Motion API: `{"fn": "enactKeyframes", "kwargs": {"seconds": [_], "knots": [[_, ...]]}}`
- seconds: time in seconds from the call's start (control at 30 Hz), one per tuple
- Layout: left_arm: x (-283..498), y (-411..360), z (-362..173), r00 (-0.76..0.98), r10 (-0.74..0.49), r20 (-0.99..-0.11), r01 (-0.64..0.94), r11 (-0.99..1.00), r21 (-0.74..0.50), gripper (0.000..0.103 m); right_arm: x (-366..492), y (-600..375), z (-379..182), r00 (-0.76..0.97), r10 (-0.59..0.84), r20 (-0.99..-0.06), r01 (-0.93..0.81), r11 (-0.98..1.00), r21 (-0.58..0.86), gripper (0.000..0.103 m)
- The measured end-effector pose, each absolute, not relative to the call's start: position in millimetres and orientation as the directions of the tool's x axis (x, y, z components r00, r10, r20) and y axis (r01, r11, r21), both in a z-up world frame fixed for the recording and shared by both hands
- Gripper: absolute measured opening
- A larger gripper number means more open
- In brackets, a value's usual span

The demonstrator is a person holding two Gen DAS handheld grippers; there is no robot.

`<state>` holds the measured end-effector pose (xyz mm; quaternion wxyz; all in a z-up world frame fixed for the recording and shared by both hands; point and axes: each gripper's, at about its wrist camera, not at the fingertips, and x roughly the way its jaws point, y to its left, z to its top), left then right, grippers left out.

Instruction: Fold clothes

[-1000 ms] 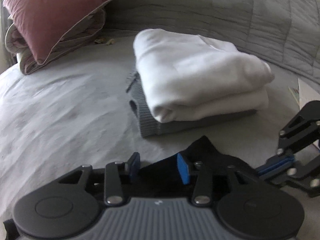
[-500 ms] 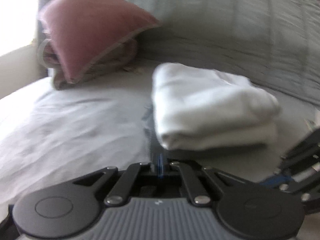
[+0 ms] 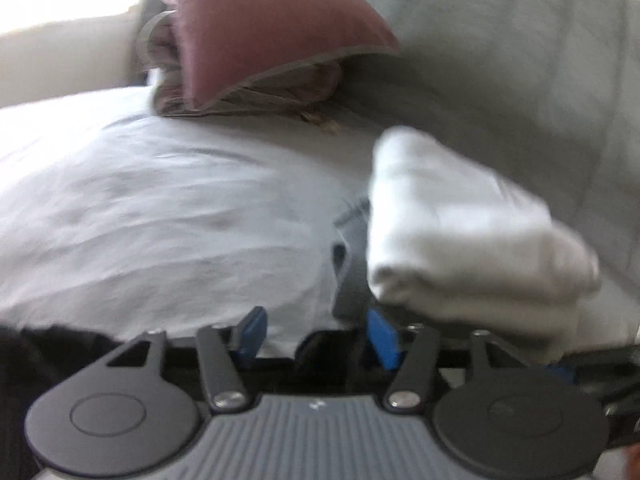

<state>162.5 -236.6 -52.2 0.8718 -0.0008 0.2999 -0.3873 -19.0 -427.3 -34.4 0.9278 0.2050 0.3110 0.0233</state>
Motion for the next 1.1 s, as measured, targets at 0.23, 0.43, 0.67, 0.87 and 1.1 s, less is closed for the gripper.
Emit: {"fn": "enactKeyframes", "kwargs": {"seconds": [0.23, 0.43, 0.67, 0.87, 1.1], "knots": [[148, -187, -38, 0.587, -0.627, -0.512, 0.529, 0.776, -0.345, 0.071, -8, -424, -35, 0.815, 0.187, -0.548, 0.081, 0.9, 0.428, 0.054], [129, -139, -40, 0.615, -0.574, -0.541, 0.435, 0.819, -0.374, 0.072, 3, -420, -38, 0.813, 0.241, -0.53, 0.055, 0.874, 0.483, 0.061], [121, -104, -46, 0.645, -0.535, -0.546, 0.378, 0.844, -0.381, 0.072, 13, -411, -41, 0.808, 0.316, -0.497, 0.009, 0.837, 0.547, 0.061], [129, -61, -53, 0.673, -0.516, -0.53, 0.317, 0.848, -0.424, 0.072, 21, -407, -46, 0.82, 0.354, -0.449, 0.009, 0.777, 0.629, 0.062], [140, -21, -67, 0.694, -0.567, -0.443, 0.295, 0.785, -0.544, 0.069, 28, -384, -38, 0.858, 0.242, -0.454, 0.051, 0.838, 0.543, 0.015]]}}
